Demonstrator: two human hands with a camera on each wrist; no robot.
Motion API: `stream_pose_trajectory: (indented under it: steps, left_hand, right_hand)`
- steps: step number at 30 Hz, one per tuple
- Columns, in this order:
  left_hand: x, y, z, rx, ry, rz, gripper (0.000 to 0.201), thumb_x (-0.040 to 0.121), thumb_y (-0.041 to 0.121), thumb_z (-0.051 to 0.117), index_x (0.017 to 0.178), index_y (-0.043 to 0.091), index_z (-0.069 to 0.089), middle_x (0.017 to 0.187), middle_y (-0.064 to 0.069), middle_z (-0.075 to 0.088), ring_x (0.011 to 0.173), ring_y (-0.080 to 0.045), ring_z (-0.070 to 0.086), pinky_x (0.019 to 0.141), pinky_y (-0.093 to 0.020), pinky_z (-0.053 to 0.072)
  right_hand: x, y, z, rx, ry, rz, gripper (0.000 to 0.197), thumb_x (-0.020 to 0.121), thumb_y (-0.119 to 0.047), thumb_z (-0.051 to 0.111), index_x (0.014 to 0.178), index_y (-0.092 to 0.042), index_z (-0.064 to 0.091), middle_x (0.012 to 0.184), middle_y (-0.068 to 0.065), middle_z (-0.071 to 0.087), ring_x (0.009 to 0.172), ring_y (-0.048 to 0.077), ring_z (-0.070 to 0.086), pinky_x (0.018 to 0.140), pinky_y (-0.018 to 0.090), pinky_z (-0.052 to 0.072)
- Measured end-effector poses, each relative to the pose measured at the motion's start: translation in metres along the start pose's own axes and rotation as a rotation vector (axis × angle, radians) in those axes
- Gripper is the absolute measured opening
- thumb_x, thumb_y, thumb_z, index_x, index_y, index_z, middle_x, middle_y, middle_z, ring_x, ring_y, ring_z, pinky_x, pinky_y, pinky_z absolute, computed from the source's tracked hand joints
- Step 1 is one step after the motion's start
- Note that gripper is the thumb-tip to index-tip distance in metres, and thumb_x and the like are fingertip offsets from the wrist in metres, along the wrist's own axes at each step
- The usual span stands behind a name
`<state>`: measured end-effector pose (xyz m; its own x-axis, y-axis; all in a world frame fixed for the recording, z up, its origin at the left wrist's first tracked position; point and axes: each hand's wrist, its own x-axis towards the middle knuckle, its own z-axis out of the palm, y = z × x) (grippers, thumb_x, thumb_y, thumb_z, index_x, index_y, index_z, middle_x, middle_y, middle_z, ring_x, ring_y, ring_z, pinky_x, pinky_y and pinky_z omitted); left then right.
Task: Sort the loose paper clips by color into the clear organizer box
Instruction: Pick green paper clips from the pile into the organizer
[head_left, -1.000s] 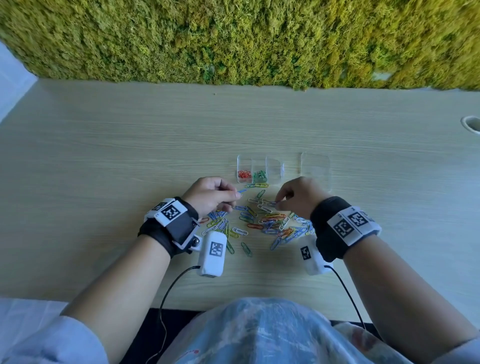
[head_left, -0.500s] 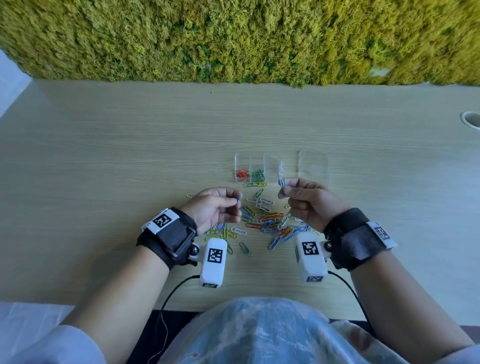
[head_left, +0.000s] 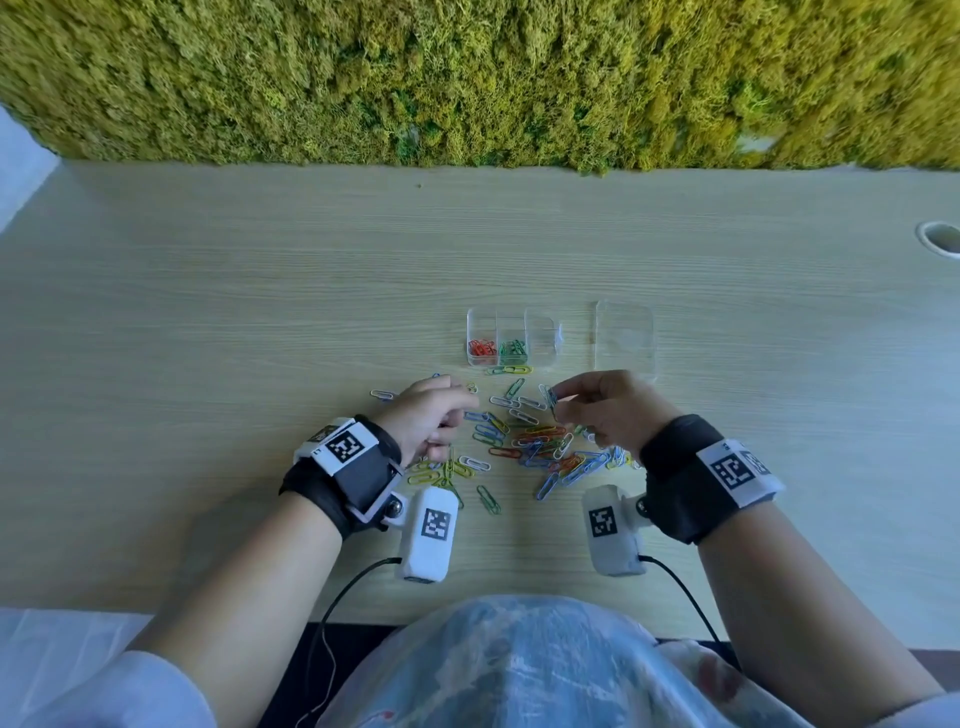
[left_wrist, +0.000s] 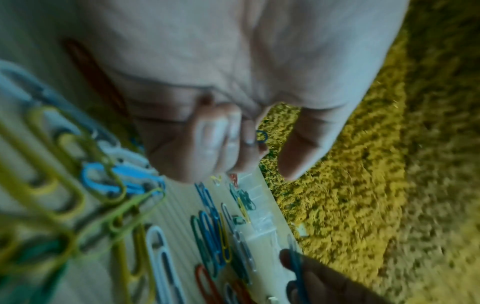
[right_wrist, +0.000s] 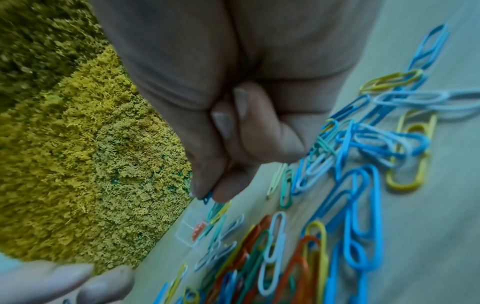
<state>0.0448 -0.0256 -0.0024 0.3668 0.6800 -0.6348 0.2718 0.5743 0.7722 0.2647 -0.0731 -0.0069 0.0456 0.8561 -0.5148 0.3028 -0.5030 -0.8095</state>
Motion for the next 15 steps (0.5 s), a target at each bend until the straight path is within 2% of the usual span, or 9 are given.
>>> stream_pose_trajectory:
  steps: [4, 8, 11, 13, 15]
  left_hand:
    - [0.003, 0.001, -0.003, 0.405, 0.081, 0.102, 0.028, 0.086, 0.027, 0.065, 0.071, 0.019, 0.042, 0.056, 0.003, 0.032, 0.040, -0.012, 0.024, 0.040, -0.017, 0.023]
    - [0.000, 0.006, -0.002, 0.738, 0.163, 0.195, 0.025, 0.081, 0.033, 0.069, 0.070, 0.024, 0.048, 0.057, 0.007, 0.043, 0.049, -0.012, 0.038, 0.049, -0.025, 0.028]
    - [-0.003, 0.009, 0.000, 0.886, 0.156, 0.196, 0.018, 0.081, 0.027, 0.068, 0.071, 0.026, 0.053, 0.054, 0.007, 0.045, 0.047, -0.012, 0.040, 0.048, -0.024, 0.029]
    - [-0.003, 0.011, 0.003, 0.941, 0.154, 0.196, 0.013, 0.081, 0.023, 0.068, 0.073, 0.027, 0.057, 0.052, 0.006, 0.046, 0.046, -0.013, 0.040, 0.047, -0.023, 0.030]
    - [-0.004, 0.014, 0.005, 0.993, 0.165, 0.210, 0.011, 0.080, 0.022, 0.067, 0.076, 0.028, 0.059, 0.053, 0.005, 0.048, 0.046, -0.013, 0.041, 0.047, -0.022, 0.032]
  right_hand:
    - [0.000, -0.001, 0.001, -0.002, 0.007, -0.004, 0.015, 0.086, -0.008, 0.065, 0.081, -0.022, 0.066, 0.066, -0.001, 0.055, 0.047, 0.013, 0.036, 0.043, 0.021, 0.033]
    - [-0.003, 0.000, 0.002, -0.044, 0.027, 0.014, 0.014, 0.084, -0.017, 0.068, 0.070, -0.020, 0.066, 0.055, -0.005, 0.049, 0.046, 0.013, 0.038, 0.044, 0.022, 0.034]
    - [-0.006, -0.002, 0.003, -0.193, 0.079, -0.014, 0.011, 0.083, -0.022, 0.071, 0.074, -0.017, 0.069, 0.052, -0.006, 0.049, 0.044, 0.008, 0.041, 0.046, 0.020, 0.037]
    - [-0.006, -0.002, 0.003, -0.211, 0.111, -0.047, 0.009, 0.082, -0.021, 0.072, 0.079, -0.013, 0.070, 0.056, -0.006, 0.052, 0.039, 0.000, 0.043, 0.043, 0.014, 0.036]
    - [-0.007, -0.001, 0.003, -0.191, 0.155, -0.085, 0.008, 0.082, -0.016, 0.073, 0.082, -0.009, 0.070, 0.061, -0.005, 0.056, 0.042, -0.002, 0.048, 0.040, 0.008, 0.036]
